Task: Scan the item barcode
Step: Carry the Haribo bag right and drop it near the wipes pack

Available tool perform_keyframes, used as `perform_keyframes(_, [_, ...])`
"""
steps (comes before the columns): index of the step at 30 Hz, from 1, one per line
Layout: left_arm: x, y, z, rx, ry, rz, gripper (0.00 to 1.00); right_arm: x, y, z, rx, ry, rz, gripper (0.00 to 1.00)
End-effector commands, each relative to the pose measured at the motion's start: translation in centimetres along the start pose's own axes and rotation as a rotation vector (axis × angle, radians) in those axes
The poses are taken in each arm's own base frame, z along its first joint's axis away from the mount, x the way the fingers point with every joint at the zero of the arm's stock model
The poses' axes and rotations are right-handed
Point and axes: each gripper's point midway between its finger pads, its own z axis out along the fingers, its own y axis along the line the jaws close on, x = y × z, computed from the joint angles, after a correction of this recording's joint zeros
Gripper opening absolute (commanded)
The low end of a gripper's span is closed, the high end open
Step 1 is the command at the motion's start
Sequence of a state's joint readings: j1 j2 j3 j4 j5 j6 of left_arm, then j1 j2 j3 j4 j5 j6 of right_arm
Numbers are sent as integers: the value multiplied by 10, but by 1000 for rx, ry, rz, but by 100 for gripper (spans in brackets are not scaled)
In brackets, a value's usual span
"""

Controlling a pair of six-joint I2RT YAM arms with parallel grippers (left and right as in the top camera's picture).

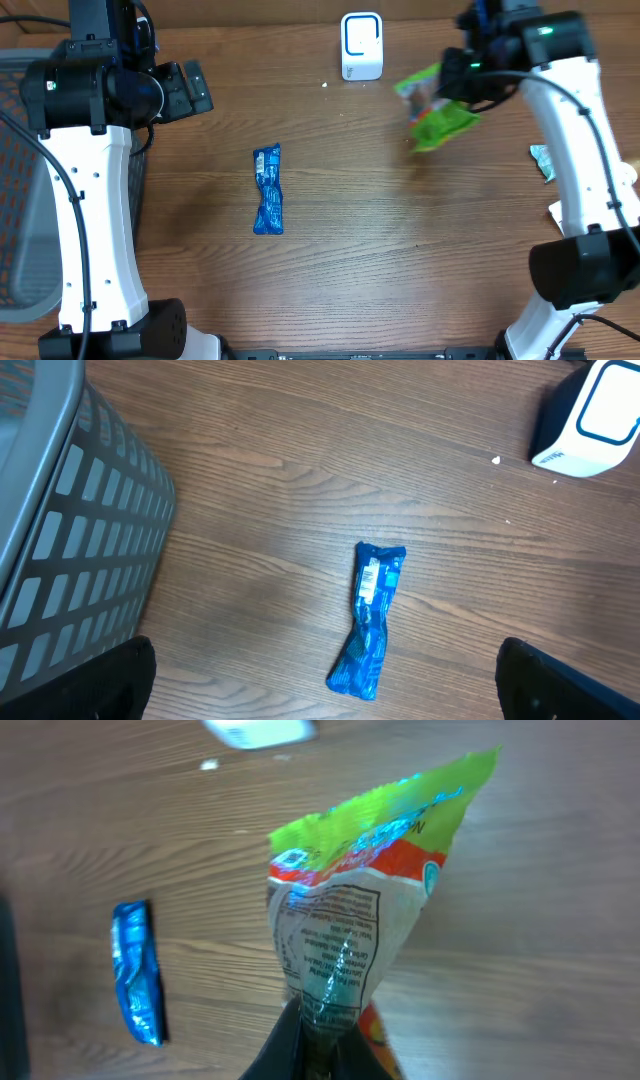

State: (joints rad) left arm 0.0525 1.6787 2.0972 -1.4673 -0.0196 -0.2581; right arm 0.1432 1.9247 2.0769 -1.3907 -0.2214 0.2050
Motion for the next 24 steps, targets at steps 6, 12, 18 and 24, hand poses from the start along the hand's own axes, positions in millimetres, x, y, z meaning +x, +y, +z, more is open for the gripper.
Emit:
perform_keyframes(6, [-4,-2,-6,3,-23,17,100,-3,-91,15,128,12,220,4])
perform_keyframes(12, [-4,-3,-6,3,-23,17,100,11,-156,40,148,29,428,4])
perform_keyframes(18, [-4,-3,-6,3,-23,17,100,12,-226,46,193,-57,652,4])
perform_keyframes(24, [-4,-3,-6,3,-23,17,100,22,-265,34,229,-75,745,4])
